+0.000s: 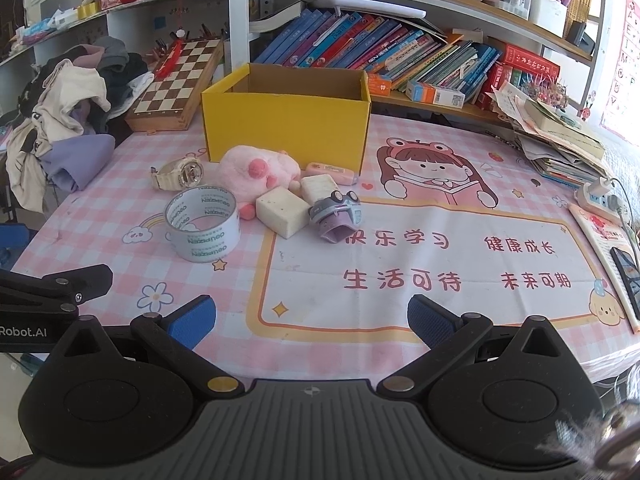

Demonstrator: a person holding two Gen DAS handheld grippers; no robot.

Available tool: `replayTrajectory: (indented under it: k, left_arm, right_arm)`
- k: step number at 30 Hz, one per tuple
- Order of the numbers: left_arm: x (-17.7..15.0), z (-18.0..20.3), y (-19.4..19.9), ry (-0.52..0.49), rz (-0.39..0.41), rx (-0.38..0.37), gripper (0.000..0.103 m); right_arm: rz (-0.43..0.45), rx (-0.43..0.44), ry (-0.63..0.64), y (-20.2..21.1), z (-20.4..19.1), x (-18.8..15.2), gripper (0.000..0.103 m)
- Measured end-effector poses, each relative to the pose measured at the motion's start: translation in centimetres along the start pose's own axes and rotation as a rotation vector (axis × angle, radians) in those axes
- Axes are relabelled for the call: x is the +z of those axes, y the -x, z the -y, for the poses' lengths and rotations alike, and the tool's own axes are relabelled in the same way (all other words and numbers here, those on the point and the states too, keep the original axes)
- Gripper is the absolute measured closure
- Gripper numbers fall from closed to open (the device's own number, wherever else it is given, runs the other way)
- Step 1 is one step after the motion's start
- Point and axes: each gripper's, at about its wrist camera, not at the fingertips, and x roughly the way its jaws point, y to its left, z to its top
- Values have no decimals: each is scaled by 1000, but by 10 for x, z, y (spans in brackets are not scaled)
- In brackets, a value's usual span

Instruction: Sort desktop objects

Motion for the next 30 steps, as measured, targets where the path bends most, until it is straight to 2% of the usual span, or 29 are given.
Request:
replayTrajectory:
  k: [18,30]
  left_arm:
    - [2,0,3,13,24,-45,0]
    - [5,0,1,14,25,-50,0]
  right_arm:
    - [18,17,-16,4,4,2,2]
    - [26,32,-24,1,8,6,2]
